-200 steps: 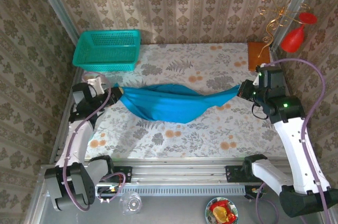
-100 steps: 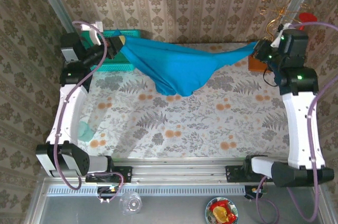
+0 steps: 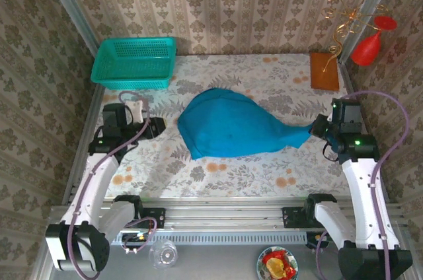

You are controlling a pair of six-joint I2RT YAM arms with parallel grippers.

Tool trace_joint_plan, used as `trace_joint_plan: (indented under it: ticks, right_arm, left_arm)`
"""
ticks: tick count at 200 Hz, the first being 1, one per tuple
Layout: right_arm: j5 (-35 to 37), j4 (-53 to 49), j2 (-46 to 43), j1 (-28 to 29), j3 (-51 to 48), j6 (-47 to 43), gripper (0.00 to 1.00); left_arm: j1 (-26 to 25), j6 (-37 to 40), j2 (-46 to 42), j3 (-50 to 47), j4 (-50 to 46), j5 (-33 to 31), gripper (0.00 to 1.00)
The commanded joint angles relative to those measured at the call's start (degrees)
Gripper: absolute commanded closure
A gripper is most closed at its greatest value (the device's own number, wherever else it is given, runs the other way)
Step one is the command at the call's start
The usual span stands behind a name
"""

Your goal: Fold the inside-out t-shirt

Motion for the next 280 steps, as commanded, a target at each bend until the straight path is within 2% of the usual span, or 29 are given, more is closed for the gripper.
trace_joint_plan:
  ticks: [1, 23, 46, 66, 97, 115, 137, 168, 192, 233, 280]
  right_arm:
    - [0.89, 0.23, -0.38, -0.3, -0.81, -1.37, 1.0]
    - [-0.33, 1.06, 0.41, -0.3, -1.75, -0.82, 1.0]
    - [-1.46, 1.58, 0.75, -0.3, -2.02, -0.15, 1.0]
    - [-1.6, 1.78, 0.55, -0.3, -2.2, 0.12, 1.0]
    - [-1.66, 1.6, 0.38, -0.3, -2.06, 0.02, 1.0]
    - [-1.69, 1.47, 0.42, -0.3, -1.88, 0.12, 1.0]
    - [-2.03, 1.25, 0.38, -0.3, -1.7, 0.17, 1.0]
    - [-1.96, 0.44, -0.14, -0.3, -1.58, 0.02, 1.0]
    - [-2.16, 0.28, -0.72, -0.3, -1.85, 0.25, 1.0]
    - [-3.06, 0.37, -1.09, -0.3, -2.29, 0.8, 1.0]
    - [-3.11, 0.02, -1.45, -0.3, -1.96, 0.81, 1.0]
  left_arm:
    - [-1.19, 1.86, -0.95, -1.58, -1.16, -3.69, 0.73]
    - [-5.6, 1.42, 1.07, -1.71, 0.03, -6.45, 0.73]
    - [-11.61, 1.18, 4.62, -1.66, 0.25, -13.39, 0.73]
    - [-14.76, -1.62, 7.58, -3.02, 2.24, -17.12, 0.7]
    - [-19.41, -8.38, 11.92, -4.86, 6.43, -17.99, 0.66]
    - [-23.26, -10.49, 14.89, -5.72, 9.38, -18.58, 0.59]
    - [-24.4, -12.96, 20.09, -5.89, 11.09, -17.71, 0.53]
    - [-25.79, -14.8, 24.98, -6.48, 13.69, -17.48, 0.53]
    - [-26.34, -15.37, 28.26, -7.13, 17.25, -16.13, 0.58]
    - [-26.71, -16.6, 31.85, -7.42, 22.22, -13.86, 0.76]
    - [-27.15, -15.32, 28.83, -5.37, 18.76, -15.7, 0.96]
